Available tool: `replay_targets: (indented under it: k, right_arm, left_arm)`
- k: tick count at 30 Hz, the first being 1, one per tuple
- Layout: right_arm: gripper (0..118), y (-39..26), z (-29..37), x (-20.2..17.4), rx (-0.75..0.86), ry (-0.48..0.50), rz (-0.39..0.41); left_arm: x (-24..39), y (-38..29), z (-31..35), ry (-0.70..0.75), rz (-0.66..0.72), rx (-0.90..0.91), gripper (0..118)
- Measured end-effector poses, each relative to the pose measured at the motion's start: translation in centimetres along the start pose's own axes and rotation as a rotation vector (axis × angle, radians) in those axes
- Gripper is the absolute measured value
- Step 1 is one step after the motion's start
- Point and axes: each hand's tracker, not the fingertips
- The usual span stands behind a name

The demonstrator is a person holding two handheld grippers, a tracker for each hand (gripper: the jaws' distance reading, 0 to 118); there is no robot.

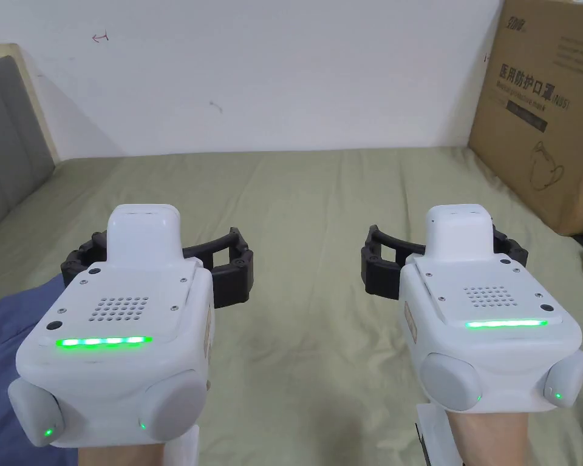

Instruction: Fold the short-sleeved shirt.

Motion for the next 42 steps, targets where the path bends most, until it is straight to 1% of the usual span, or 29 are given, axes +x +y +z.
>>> replay_targets:
  k: [4,16,22,30,31,33,34,35,36,37,38,39,40,41,42]
  right_arm:
    - [103,0.0,0.0,0.0,0.000,0.002,0.005]
    - [103,-0.1,0.1,-0.2,0.003,0.005,0.008]
    - [103,0.1,0.2,-0.1,0.003,-0.008,0.010]
    - [103,-0.2,0.1,0.1,-0.026,0.012,-0.017]
    - [100,-0.2,0.1,0.1,-0.026,0.011,-0.016]
    - [78,-0.3,0.1,0.0,-0.031,0.007,-0.005]
    - [64,-0.3,0.2,0.0,-0.028,0.007,-0.003]
    - [45,-0.3,0.2,0.0,-0.027,0.008,-0.004]
    - [33,-0.3,0.2,0.1,-0.028,0.013,-0.010]
    - [26,-0.3,0.2,0.1,-0.027,0.020,-0.020]
    - [21,-0.3,0.2,0.1,-0.024,0.018,-0.025]
    - [11,-0.4,0.3,0.1,-0.020,0.014,-0.023]
    - [11,-0.5,0.4,0.1,-0.010,0.017,-0.012]
    - [7,-0.6,0.6,-0.1,0.002,0.016,0.009]
    - [3,-0.6,0.7,-0.3,0.014,-0.017,0.035]
  left_arm:
    - [0.0,0.1,0.1,-0.010,0.014,-0.005,110]
    - [0.1,0.1,0.1,0.006,-0.001,-0.008,110]
    - [0.1,0.0,0.2,0.001,0.002,-0.005,110]
    - [0.1,-0.2,0.0,-0.011,0.010,-0.026,110]
    - [0.1,-0.2,0.0,-0.007,0.010,-0.024,110]
    - [0.1,0.1,0.1,-0.001,0.014,-0.043,107]
    - [0.0,0.1,0.1,-0.005,0.021,-0.041,102]
    - [0.0,0.1,0.2,-0.005,0.026,-0.037,89]
    - [0.0,0.1,0.2,-0.007,0.031,-0.037,74]
    - [0.1,0.1,0.3,-0.005,0.036,-0.039,54]
    - [0.1,0.0,0.3,-0.001,0.035,-0.034,24]
    - [0.3,-0.2,0.2,0.009,0.015,-0.022,3]
    - [0.5,-0.4,0.2,0.035,-0.027,-0.017,3]
    - [0.9,-0.7,0.0,0.066,-0.071,-0.010,1]
    - [1.1,-1.0,0.1,0.087,-0.101,0.009,1]
